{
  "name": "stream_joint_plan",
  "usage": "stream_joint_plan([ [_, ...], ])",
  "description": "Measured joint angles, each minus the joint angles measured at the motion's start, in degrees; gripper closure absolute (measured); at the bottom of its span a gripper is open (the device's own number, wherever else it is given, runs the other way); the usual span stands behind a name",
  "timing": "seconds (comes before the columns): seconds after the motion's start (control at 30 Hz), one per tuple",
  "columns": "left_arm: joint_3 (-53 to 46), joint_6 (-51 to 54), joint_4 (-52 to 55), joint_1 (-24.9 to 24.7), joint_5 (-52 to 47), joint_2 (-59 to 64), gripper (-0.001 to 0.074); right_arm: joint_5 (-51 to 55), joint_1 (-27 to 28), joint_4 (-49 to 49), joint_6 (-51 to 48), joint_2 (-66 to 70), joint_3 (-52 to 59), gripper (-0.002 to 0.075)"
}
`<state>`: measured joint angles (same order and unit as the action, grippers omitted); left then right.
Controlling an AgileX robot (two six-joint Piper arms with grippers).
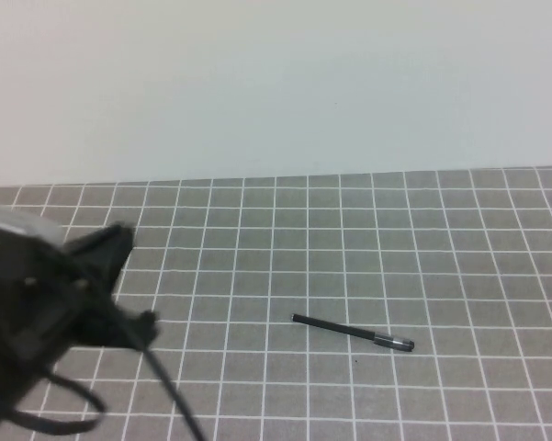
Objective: Cap the pen
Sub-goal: 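Pick up the pen and its cap, cap the pen, and set it down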
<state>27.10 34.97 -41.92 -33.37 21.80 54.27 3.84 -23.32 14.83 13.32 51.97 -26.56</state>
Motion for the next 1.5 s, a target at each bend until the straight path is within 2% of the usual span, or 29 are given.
stream_joint_plan([
  [0.1,-0.59,-3.00,0.00,8.45,-12.18,-3.85,0.0736,-0.56,0.00,0.15,-1.06,-0.26,0.00,0.0725],
  [0.2,-3.36,-4.67,0.00,15.22,-17.09,-8.36,0.0736,-0.72,0.00,0.15,-1.25,-0.26,0.00,0.0725],
  [0.43,-14.09,-5.01,0.00,23.32,-18.70,-20.16,0.0736,-0.71,0.00,0.15,-1.25,-0.26,0.00,0.0725],
  [0.7,-21.74,-3.44,0.10,24.06,-16.15,-30.97,0.0736,-0.71,0.00,-0.25,-1.25,-0.26,0.00,0.0726],
  [0.93,-22.39,-1.02,0.10,24.06,-14.86,-31.37,0.0736,-0.71,0.00,-0.25,-1.25,-0.16,0.00,0.0729],
  [1.07,-22.96,0.58,0.31,24.06,-13.61,-31.37,0.0736,1.05,0.00,5.44,-6.16,-0.79,0.10,0.0729],
  [1.17,-25.18,-4.02,6.33,24.47,-11.73,-31.37,0.0736,1.43,2.83,4.13,-5.55,-4.78,1.28,0.0729],
  [1.33,-27.33,-24.81,28.41,27.99,-8.88,-31.37,0.0736,1.31,10.73,-1.58,-2.30,-13.76,5.49,0.0729],
  [1.5,-27.21,-27.95,30.82,28.83,-16.02,-35.19,0.0736,0.96,18.24,-2.04,-0.94,-24.14,10.34,0.0729],
])
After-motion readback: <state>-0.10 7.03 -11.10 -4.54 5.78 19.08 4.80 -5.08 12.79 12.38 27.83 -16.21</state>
